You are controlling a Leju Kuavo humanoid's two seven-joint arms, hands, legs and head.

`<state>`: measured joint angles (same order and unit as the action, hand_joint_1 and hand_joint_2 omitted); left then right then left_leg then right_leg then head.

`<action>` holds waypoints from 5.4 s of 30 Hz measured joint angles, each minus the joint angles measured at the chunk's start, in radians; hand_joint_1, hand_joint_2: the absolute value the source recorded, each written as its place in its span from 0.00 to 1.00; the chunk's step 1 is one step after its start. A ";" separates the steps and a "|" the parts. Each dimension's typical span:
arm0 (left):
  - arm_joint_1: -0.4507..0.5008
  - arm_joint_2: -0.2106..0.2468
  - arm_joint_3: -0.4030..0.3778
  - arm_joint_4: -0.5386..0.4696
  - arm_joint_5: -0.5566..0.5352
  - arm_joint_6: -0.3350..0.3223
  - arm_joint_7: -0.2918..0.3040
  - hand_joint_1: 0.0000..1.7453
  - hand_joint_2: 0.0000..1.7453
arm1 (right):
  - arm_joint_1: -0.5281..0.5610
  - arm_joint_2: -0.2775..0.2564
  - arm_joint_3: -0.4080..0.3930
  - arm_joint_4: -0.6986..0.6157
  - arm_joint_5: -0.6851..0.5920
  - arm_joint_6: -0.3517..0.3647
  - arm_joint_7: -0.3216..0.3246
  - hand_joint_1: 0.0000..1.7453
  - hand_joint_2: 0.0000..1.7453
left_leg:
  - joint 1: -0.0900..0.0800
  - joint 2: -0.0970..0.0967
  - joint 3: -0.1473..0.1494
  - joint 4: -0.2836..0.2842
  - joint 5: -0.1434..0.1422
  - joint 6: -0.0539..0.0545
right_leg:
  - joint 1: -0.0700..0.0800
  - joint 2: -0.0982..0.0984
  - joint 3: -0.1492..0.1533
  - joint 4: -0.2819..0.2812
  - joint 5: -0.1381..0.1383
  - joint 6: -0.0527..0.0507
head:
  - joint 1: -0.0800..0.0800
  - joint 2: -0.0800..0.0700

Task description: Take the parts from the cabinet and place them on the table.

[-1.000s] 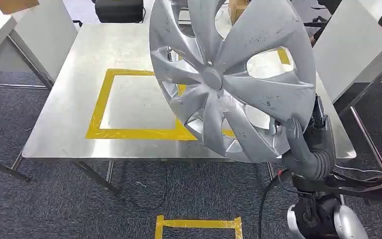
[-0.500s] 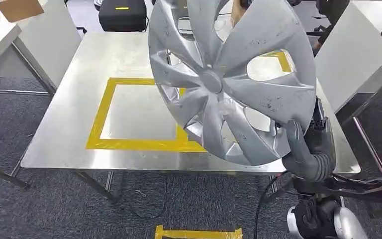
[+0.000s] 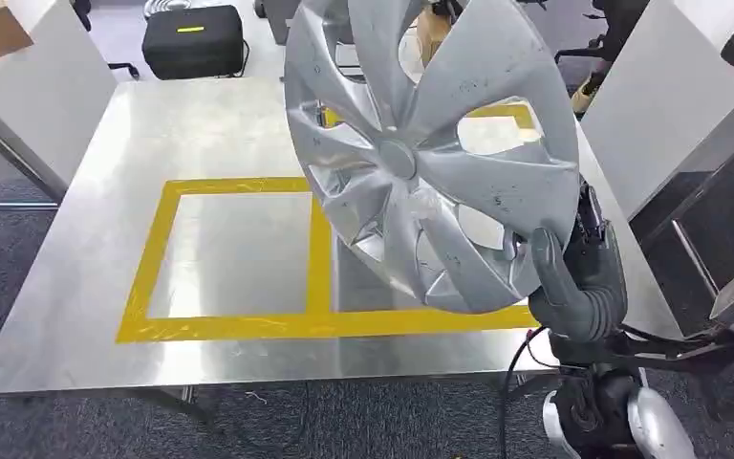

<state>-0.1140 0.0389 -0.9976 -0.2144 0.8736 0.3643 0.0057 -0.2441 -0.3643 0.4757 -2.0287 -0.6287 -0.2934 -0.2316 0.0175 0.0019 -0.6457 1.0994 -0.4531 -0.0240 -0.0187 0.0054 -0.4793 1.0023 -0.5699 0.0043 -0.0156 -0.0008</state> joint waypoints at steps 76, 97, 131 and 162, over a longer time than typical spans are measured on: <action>-0.002 -0.026 -0.023 -0.001 -0.041 0.000 -0.019 0.00 0.00 | -0.021 -0.065 -0.045 0.072 1.066 -0.355 0.531 1.00 1.00 | -0.018 -0.001 0.253 -0.146 -0.167 0.008 | 0.030 -0.001 -0.209 0.101 0.221 -0.059 | 0.030 0.000; -0.003 -0.025 -0.023 -0.001 -0.054 -0.013 -0.015 0.00 0.00 | -0.050 -0.117 -0.039 0.124 1.397 -0.085 0.761 1.00 1.00 | -0.020 0.003 0.250 -0.146 -0.166 0.010 | 0.029 -0.004 -0.209 0.098 0.220 -0.060 | 0.030 0.000; -0.013 -0.016 -0.052 -0.001 -0.085 -0.023 -0.019 0.00 0.00 | -0.226 -0.164 0.150 0.361 1.275 0.235 0.761 1.00 1.00 | -0.031 0.013 0.237 -0.145 -0.159 0.023 | 0.019 -0.011 -0.162 0.015 0.146 -0.022 | 0.030 0.000; -0.013 -0.025 -0.055 -0.001 -0.096 -0.030 -0.019 0.00 0.00 | -0.251 -0.143 0.258 0.327 1.276 0.251 0.737 1.00 1.00 | -0.030 0.014 0.238 -0.145 -0.159 0.023 | 0.019 -0.011 -0.162 0.015 0.146 -0.022 | 0.030 0.000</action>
<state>-0.1271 0.0137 -1.0521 -0.2152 0.7774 0.3346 -0.0134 -0.4947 -0.5070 0.7336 -1.7014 0.6470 -0.0423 0.5051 -0.0129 0.0155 -0.4081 0.9541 -0.6124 -0.0014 0.0005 -0.0055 -0.6411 1.0177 -0.4236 -0.0176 0.0141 -0.0008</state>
